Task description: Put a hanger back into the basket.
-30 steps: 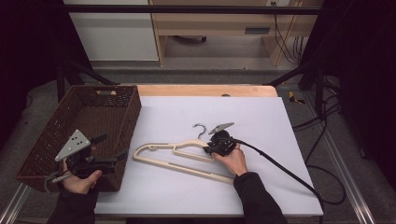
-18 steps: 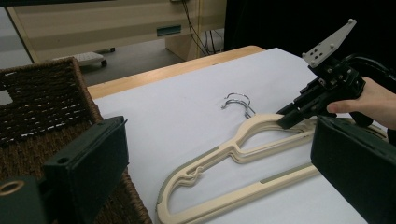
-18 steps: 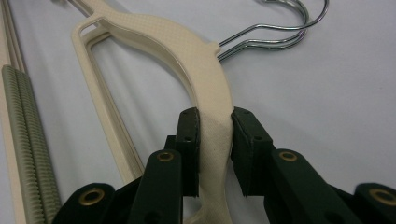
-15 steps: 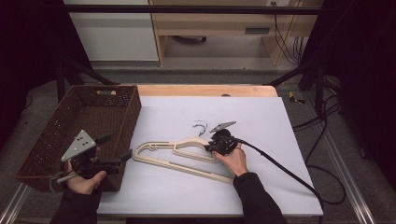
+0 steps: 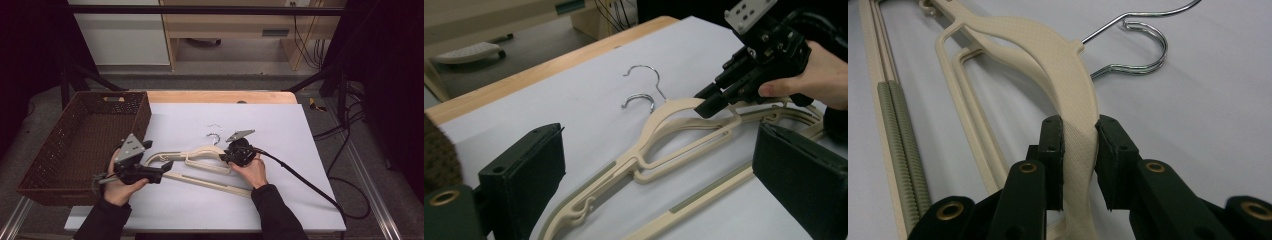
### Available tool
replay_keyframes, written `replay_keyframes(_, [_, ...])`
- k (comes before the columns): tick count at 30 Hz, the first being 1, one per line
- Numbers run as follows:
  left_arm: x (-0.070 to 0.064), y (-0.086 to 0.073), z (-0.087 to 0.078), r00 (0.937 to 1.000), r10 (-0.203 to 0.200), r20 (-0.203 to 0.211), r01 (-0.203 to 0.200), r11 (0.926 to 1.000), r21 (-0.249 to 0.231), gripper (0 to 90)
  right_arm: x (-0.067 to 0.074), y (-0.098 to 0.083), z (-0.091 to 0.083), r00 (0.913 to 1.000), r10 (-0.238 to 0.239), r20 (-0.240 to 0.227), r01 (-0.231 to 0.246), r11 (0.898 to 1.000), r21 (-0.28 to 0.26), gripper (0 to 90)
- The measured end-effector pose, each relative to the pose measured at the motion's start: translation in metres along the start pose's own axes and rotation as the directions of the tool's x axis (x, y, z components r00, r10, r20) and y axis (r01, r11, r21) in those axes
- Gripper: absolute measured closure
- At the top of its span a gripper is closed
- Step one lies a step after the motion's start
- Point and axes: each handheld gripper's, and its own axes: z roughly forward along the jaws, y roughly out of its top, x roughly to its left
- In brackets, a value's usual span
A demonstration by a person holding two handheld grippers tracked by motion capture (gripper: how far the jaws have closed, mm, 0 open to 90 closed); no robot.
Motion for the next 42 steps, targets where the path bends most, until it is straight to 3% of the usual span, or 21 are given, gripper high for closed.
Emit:
replay_keyframes(3, [-0.003, 0.007, 0.025, 0.9994, 0.023, 0.025, -0.025, 0.9981, 0.057, 9.5, 0.0, 0.0, -0.001, 1.0, -0.009, 0.0, 0.009, 1.0, 0.001, 74.7])
replay_keyframes(9, [-0.002, 0.012, 0.067, 0.9977, 0.043, 0.053, -0.05, 0.9871, 0.152, 14.2, 0.001, 0.001, -0.004, 0.9994, -0.032, -0.011, 0.032, 0.999, -0.012, 74.9])
replay_keyframes(12, [0.002, 0.01, 0.083, 0.9974, 0.032, 0.065, -0.043, 0.9833, 0.177, 17.4, 0.002, 0.001, -0.005, 0.9998, -0.019, 0.0, 0.019, 1.0, -0.014, 75.0])
replay_keyframes(18, [0.008, 0.008, 0.11, 0.997, 0.044, 0.064, -0.059, 0.9659, 0.252, 23.1, 0.002, 0.0, -0.006, 0.9992, -0.038, -0.012, 0.038, 0.999, -0.012, 75.0])
replay_keyframes(20, [0.008, 0.007, 0.118, 0.9962, 0.052, 0.07, -0.069, 0.9611, 0.268, 25.2, 0.004, 0.001, -0.006, 0.9997, -0.023, -0.008, 0.023, 1.0, -0.007, 75.0])
replay_keyframes(23, [0.006, 0.003, 0.131, 0.9949, 0.066, 0.077, -0.085, 0.9544, 0.286, 28.5, 0.004, 0.001, -0.007, 0.9993, -0.036, -0.013, 0.036, 0.999, -0.017, 75.1])
replay_keyframes(27, [0.002, -0.003, 0.145, 0.9922, 0.108, 0.063, -0.122, 0.9398, 0.319, 31.2, 0.004, 0.001, -0.007, 0.9991, -0.041, -0.013, 0.041, 0.999, -0.02, 75.2])
replay_keyframes(30, [0.0, -0.006, 0.153, 0.9923, 0.116, 0.042, -0.124, 0.9379, 0.324, 36.2, 0.004, 0.0, -0.008, 0.9988, -0.048, -0.014, 0.047, 0.999, -0.015, 75.2])
replay_keyframes(33, [-0.001, -0.008, 0.158, 0.9911, 0.127, 0.04, -0.133, 0.9306, 0.341, 41.1, 0.005, 0.001, -0.008, 0.999, -0.041, -0.016, 0.041, 0.999, -0.02, 75.2])
replay_keyframes(39, [0.001, -0.011, 0.163, 0.9927, 0.115, 0.036, -0.12, 0.9332, 0.339, 55.8, 0.006, 0.0, -0.01, 0.9979, -0.061, -0.022, 0.061, 0.998, -0.022, 75.3])
replay_keyframes(42, [-0.001, -0.01, 0.161, 0.9901, 0.129, 0.055, -0.14, 0.9299, 0.34, 63.9, 0.006, 0.0, -0.011, 0.9978, -0.062, -0.021, 0.062, 0.998, -0.021, 75.3])
